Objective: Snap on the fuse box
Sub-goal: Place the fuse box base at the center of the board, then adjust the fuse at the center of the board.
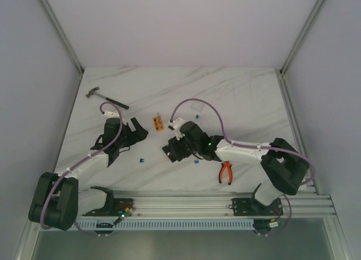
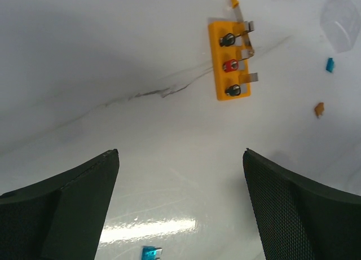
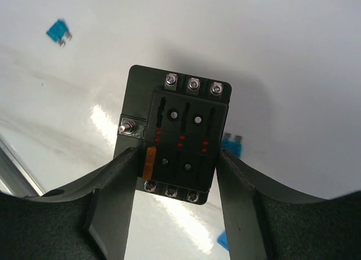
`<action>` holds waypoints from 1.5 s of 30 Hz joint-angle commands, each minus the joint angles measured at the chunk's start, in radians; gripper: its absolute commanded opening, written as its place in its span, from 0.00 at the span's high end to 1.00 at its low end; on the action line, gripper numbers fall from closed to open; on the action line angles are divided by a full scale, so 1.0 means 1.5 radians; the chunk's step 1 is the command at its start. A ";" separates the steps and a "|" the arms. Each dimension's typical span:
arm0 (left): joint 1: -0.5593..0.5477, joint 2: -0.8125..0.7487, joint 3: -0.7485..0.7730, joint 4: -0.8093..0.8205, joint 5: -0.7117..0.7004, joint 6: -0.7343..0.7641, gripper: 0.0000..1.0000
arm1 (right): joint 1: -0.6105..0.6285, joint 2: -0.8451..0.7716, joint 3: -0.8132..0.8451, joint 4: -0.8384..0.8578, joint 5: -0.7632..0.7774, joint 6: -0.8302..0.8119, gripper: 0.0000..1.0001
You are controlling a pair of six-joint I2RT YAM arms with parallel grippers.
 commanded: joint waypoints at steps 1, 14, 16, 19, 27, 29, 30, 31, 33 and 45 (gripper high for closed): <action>-0.003 0.005 0.014 -0.041 -0.026 -0.007 0.00 | 0.029 0.047 -0.010 0.034 -0.027 -0.015 0.57; -0.038 0.021 0.044 -0.099 -0.041 -0.004 0.03 | 0.024 -0.001 -0.005 -0.018 -0.040 -0.048 0.10; -0.043 0.017 0.046 -0.115 -0.048 -0.005 0.04 | -0.004 -0.022 -0.011 -0.019 -0.019 -0.027 0.19; -0.052 0.004 0.042 -0.135 -0.058 -0.010 0.05 | -0.064 -0.026 -0.015 -0.018 -0.081 0.001 0.42; -0.063 -0.019 0.042 -0.181 -0.064 -0.012 0.06 | -0.081 0.042 -0.016 0.031 -0.171 0.041 0.65; -0.064 -0.022 0.041 -0.189 -0.064 -0.013 0.06 | -0.086 0.058 -0.019 0.042 -0.173 0.053 0.69; -0.064 -0.023 0.041 -0.191 -0.064 -0.013 0.06 | -0.089 0.063 -0.023 0.048 -0.174 0.059 0.70; -0.065 -0.023 0.041 -0.195 -0.064 -0.012 0.06 | -0.092 0.067 -0.026 0.058 -0.174 0.064 0.72; -0.065 -0.023 0.042 -0.198 -0.063 -0.013 0.06 | -0.098 0.069 -0.034 0.071 -0.173 0.073 0.75; -0.069 -0.014 0.046 -0.207 -0.057 -0.018 0.07 | -0.133 0.083 -0.065 0.131 -0.202 0.116 0.81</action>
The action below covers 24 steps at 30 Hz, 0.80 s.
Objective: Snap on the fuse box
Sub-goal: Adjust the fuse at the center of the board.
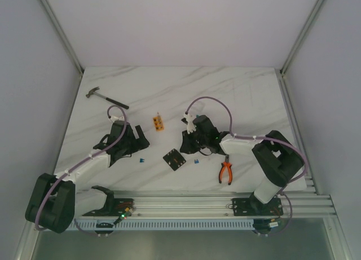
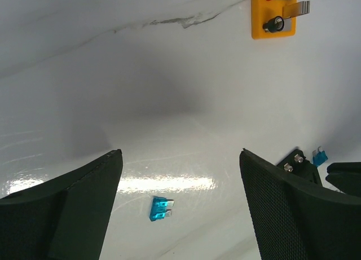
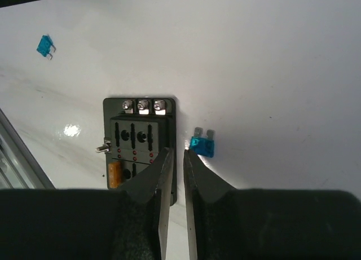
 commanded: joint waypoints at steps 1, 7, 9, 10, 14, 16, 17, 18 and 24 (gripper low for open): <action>-0.004 0.001 0.018 -0.018 -0.002 -0.007 0.07 | -0.017 0.015 -0.024 0.051 -0.006 0.037 0.82; -0.010 0.015 0.026 -0.018 0.001 -0.007 0.08 | -0.022 0.041 -0.026 0.076 -0.019 0.047 0.84; -0.012 0.018 0.029 -0.019 0.003 -0.007 0.09 | -0.022 0.050 -0.023 0.082 -0.027 0.048 0.84; -0.013 0.019 0.030 -0.020 0.003 -0.007 0.09 | -0.022 0.056 -0.022 0.083 -0.026 0.047 0.84; -0.017 0.020 0.032 -0.023 0.004 -0.010 0.11 | -0.027 0.073 -0.004 0.074 0.005 0.048 0.85; -0.018 0.019 0.031 -0.029 0.004 -0.010 0.11 | -0.030 0.080 0.005 0.066 0.045 0.054 0.86; -0.018 0.017 0.031 -0.033 0.003 -0.010 0.11 | -0.030 0.080 0.009 0.059 0.073 0.055 0.86; -0.018 0.016 0.030 -0.035 0.001 -0.011 0.11 | -0.030 0.081 0.013 0.054 0.101 0.056 0.86; -0.019 0.008 0.026 -0.044 0.000 -0.012 0.11 | -0.023 0.071 0.022 0.052 0.077 0.010 0.78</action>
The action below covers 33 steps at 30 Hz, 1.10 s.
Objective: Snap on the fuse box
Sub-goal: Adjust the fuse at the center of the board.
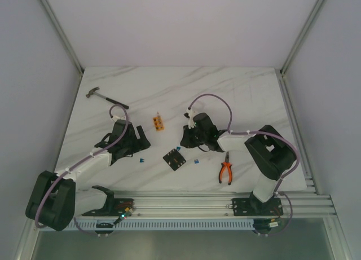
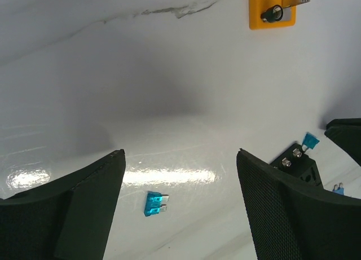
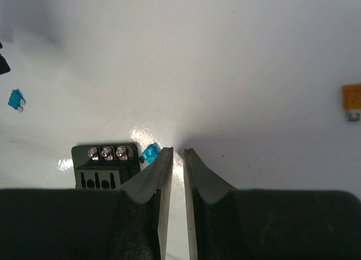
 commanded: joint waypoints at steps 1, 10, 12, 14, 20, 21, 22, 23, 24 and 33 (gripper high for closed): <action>-0.004 -0.006 0.009 -0.024 0.000 -0.005 0.11 | 0.007 0.002 0.009 -0.035 0.010 -0.043 0.76; -0.005 -0.012 -0.001 -0.038 -0.005 -0.006 0.11 | 0.039 -0.041 0.000 -0.101 0.069 -0.115 0.65; -0.006 -0.011 0.000 -0.038 -0.004 -0.007 0.11 | 0.052 -0.028 0.016 -0.114 0.087 -0.133 0.64; -0.007 -0.013 0.000 -0.038 -0.004 -0.010 0.11 | 0.063 -0.014 0.031 -0.122 0.104 -0.147 0.63; -0.009 -0.020 0.001 -0.038 -0.007 -0.010 0.10 | 0.097 0.008 0.050 -0.134 0.138 -0.172 0.56; -0.009 -0.018 0.002 -0.038 -0.007 -0.010 0.10 | 0.102 0.010 0.052 -0.136 0.146 -0.175 0.55; -0.009 -0.015 0.004 -0.038 -0.007 -0.011 0.10 | 0.108 0.013 0.056 -0.140 0.156 -0.178 0.55; -0.010 -0.012 0.006 -0.037 -0.007 -0.010 0.10 | 0.115 0.019 0.060 -0.145 0.167 -0.181 0.54; -0.010 -0.009 0.008 -0.037 -0.007 -0.011 0.10 | 0.118 0.026 0.065 -0.152 0.177 -0.186 0.54; -0.013 -0.006 0.017 -0.033 -0.010 -0.014 0.06 | 0.119 0.050 0.081 -0.210 0.297 -0.191 0.58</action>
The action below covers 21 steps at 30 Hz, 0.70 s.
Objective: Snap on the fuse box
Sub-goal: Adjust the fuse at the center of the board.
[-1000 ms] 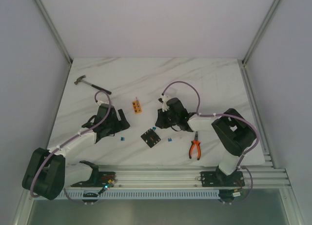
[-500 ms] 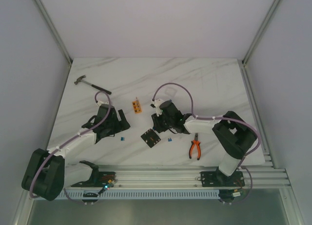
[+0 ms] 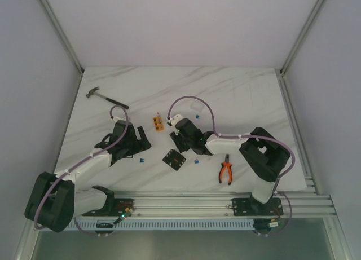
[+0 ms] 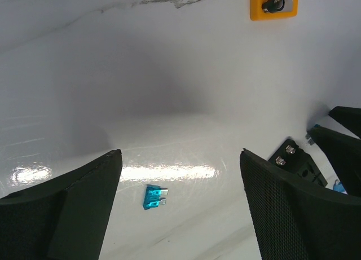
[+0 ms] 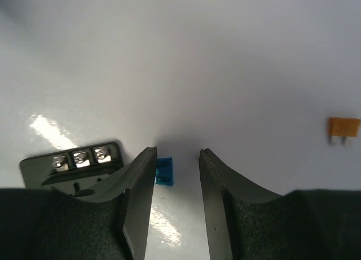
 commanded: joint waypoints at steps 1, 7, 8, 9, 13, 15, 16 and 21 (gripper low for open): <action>-0.004 0.003 0.017 -0.012 -0.007 -0.009 0.05 | -0.007 0.026 -0.009 -0.093 0.096 -0.006 0.58; -0.006 0.007 0.022 -0.003 0.000 -0.012 0.00 | -0.035 -0.007 -0.019 -0.110 0.109 0.017 0.59; -0.007 0.007 0.023 -0.002 0.001 -0.012 0.00 | -0.035 -0.014 -0.018 -0.113 0.103 0.019 0.59; -0.009 0.008 0.024 0.000 0.002 -0.013 0.00 | -0.035 -0.020 -0.016 -0.116 0.093 0.021 0.59; -0.013 0.013 0.031 0.003 0.009 -0.014 0.00 | -0.035 -0.054 -0.013 -0.129 0.047 0.035 0.57; -0.016 0.014 0.033 0.005 0.010 -0.015 0.00 | -0.036 -0.070 -0.011 -0.152 0.050 0.048 0.55; -0.017 0.015 0.033 0.006 0.010 -0.017 0.00 | -0.035 -0.073 -0.002 -0.175 0.057 0.062 0.55; -0.020 0.021 0.040 0.011 0.011 -0.017 0.00 | -0.016 -0.072 0.049 -0.272 0.104 0.171 0.51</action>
